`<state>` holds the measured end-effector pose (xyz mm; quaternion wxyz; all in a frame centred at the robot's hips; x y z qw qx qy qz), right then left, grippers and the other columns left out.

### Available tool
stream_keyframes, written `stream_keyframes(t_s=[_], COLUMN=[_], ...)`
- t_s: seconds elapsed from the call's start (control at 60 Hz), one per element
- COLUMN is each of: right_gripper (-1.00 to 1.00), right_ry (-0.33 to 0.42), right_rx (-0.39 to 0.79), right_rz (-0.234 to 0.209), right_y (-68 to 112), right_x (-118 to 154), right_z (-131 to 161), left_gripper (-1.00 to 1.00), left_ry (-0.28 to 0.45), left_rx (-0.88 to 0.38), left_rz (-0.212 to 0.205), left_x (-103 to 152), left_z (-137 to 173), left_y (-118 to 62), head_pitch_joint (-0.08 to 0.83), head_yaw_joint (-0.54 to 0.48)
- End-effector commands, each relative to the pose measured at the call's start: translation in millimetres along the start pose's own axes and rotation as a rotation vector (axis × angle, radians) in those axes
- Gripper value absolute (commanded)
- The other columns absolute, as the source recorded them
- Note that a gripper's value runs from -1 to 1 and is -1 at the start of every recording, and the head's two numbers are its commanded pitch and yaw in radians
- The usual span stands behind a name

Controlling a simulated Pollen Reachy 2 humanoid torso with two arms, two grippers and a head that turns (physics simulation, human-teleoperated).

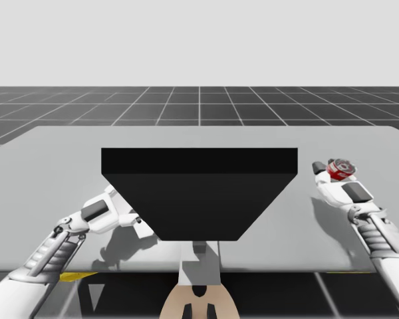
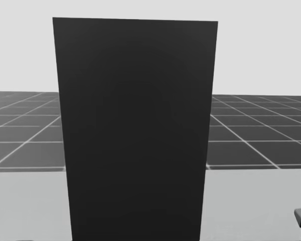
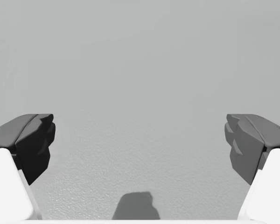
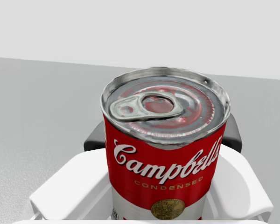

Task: Reach around the screen and pick up the object behind it.

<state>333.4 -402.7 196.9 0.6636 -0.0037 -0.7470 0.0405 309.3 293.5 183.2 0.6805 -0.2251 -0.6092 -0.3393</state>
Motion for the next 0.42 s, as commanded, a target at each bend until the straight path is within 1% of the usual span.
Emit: stream_keyframes(t_s=[0.017, 0.117, 0.283, 0.417], right_gripper=[1.0, 1.0, 1.0, 1.0], right_ry=[-0.104, -0.136, -0.2, -0.265], right_rx=[0.056, 0.044, 0.019, -0.01], right_rz=[0.018, 0.035, 0.039, 0.065], right_y=[-15.1, -17.7, -16.8, -17.7], right_x=[56.6, 77.1, 110.1, 141.9], right_z=[-8.6, -8.9, -7.1, -1.4], left_gripper=[-1.0, -1.0, -1.0, -1.0], left_ry=[-0.003, -0.004, -0.013, -0.013], left_rx=[0.006, 0.007, 0.013, 0.014], left_rz=[0.001, 0.0, 0.003, 0.006], left_x=[0.5, 0.6, 1.9, 1.6], left_z=[0.8, 1.1, 3.1, 3.0], left_y=[1.3, 1.8, 3.8, 4.3], head_pitch_joint=[0.089, 0.088, 0.083, 0.082], head_yaw_joint=[-0.05, -0.05, -0.05, -0.04])
